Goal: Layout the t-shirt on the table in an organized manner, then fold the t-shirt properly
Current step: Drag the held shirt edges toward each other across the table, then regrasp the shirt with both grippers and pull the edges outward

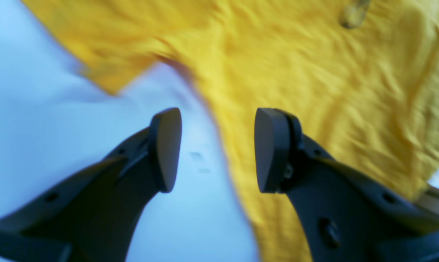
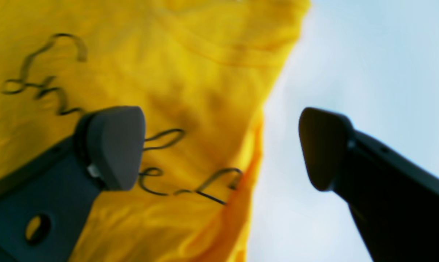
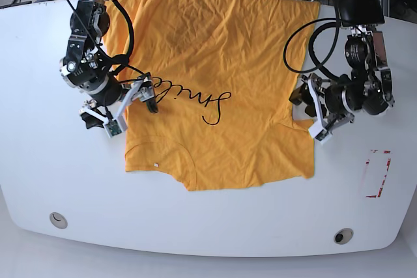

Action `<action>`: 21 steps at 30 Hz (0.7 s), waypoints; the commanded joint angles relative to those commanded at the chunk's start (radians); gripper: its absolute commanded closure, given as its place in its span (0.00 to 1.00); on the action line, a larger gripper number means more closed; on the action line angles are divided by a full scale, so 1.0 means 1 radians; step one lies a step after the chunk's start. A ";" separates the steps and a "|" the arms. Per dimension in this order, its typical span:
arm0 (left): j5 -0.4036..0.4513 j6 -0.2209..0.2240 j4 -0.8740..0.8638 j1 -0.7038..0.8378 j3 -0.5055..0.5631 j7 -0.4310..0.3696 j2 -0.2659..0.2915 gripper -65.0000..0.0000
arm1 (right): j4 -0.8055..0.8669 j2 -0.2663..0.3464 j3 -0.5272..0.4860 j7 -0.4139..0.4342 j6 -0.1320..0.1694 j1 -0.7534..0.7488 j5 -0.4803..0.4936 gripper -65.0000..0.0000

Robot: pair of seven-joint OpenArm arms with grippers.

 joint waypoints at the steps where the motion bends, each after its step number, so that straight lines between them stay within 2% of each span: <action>1: -0.015 0.000 0.008 0.023 0.000 0.000 0.002 0.54 | -0.026 0.000 0.000 0.000 0.000 0.020 0.000 0.00; 4: -0.044 0.000 0.020 0.091 0.002 0.000 0.005 0.54 | -0.129 0.003 0.002 0.002 0.000 0.107 0.000 0.00; 11: -0.043 0.000 0.023 0.186 0.002 -0.003 0.026 0.54 | -0.394 0.034 0.031 0.029 0.008 0.282 0.009 0.00; 21: -0.043 0.000 0.023 0.276 0.002 -0.005 0.026 0.54 | -0.829 0.078 0.037 0.206 0.009 0.486 0.009 0.00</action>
